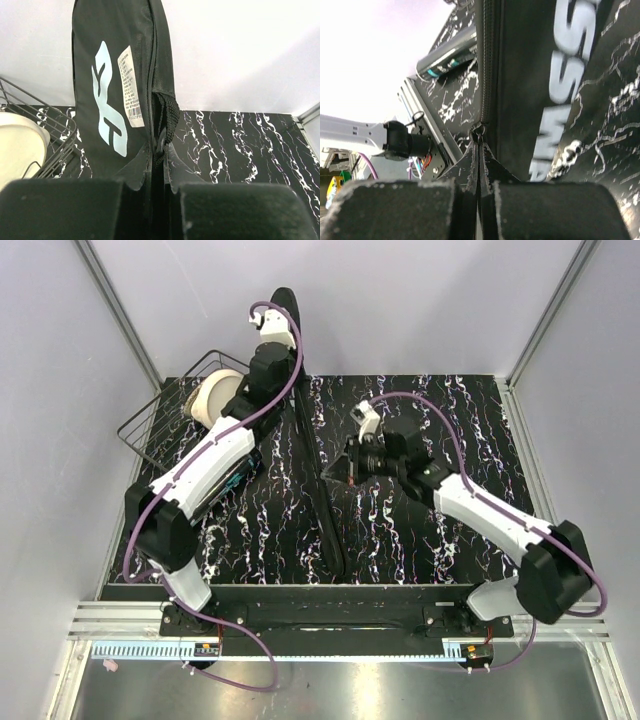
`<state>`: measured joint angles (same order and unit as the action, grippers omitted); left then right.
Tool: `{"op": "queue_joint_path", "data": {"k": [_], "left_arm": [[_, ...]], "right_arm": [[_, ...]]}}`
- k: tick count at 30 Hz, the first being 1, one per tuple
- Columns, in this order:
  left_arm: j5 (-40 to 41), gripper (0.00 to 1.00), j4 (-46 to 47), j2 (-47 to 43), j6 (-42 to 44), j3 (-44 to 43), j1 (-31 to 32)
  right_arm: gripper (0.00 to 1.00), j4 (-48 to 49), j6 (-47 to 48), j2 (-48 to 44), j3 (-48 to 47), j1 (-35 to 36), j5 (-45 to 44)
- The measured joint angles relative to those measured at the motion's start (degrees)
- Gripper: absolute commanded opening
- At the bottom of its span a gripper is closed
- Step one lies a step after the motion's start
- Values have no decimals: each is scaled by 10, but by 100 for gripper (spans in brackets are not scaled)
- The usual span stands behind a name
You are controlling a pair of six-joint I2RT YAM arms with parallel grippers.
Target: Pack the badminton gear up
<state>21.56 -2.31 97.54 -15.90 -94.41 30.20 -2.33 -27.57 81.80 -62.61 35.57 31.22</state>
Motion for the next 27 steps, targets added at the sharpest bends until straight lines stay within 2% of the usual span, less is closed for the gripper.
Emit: {"op": "queue_joint_path", "data": {"k": [5, 12, 15, 19, 23, 27], "left_arm": [[3, 0, 6, 36, 4, -25, -17], [19, 0, 7, 88, 25, -71, -45], [26, 0, 8, 98, 31, -82, -56], [40, 0, 8, 111, 40, -96, -68], [47, 0, -1, 115, 41, -99, -68], [59, 0, -19, 116, 41, -99, -68]], "right_arm": [[0, 47, -31, -64, 118, 26, -31], [0, 96, -84, -92, 273, 59, -47], [0, 96, -103, -125, 311, 83, -56], [0, 146, -146, -163, 375, 124, -74], [0, 216, -189, -130, 419, 153, -115], [0, 287, -227, -70, 425, 190, -156]]}}
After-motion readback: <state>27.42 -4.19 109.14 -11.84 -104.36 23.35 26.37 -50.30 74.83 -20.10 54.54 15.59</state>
